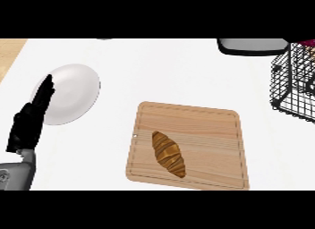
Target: Pick the cupcake from the cutting board and place it in the tiered basket
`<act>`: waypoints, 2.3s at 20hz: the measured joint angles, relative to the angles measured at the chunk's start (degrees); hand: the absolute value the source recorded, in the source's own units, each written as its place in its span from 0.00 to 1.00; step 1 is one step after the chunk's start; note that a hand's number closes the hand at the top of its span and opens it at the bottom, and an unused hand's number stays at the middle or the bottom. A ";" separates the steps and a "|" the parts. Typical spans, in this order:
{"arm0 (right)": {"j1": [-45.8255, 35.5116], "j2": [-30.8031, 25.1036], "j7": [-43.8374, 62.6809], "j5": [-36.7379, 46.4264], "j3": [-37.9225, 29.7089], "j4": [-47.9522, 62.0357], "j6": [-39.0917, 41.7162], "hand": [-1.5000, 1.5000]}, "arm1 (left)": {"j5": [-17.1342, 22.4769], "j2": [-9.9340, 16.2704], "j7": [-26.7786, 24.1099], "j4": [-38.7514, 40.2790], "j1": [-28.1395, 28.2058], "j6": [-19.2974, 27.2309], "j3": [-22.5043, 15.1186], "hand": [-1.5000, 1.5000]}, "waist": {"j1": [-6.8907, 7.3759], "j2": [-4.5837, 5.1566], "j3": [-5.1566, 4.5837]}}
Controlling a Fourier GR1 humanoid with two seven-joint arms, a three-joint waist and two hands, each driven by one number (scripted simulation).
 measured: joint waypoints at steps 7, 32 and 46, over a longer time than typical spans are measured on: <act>0.20 -7.67 -5.45 6.95 0.31 10.80 -1.10 1.00 | -0.64 -0.43 -0.13 0.44 -0.61 -0.18 -0.10 0.50 | 0.20 0.14 0.01; 2.19 -10.94 -27.41 -5.17 -15.13 36.93 -3.36 0.00 | -2.08 -2.05 -0.69 0.29 0.24 -1.22 1.44 0.50 | 0.02 0.02 0.07; 4.05 -13.13 -31.58 -14.66 -24.52 31.47 -11.96 0.00 | -2.84 -2.19 -1.09 2.02 -0.97 -1.26 2.71 0.50 | -0.65 -0.21 0.01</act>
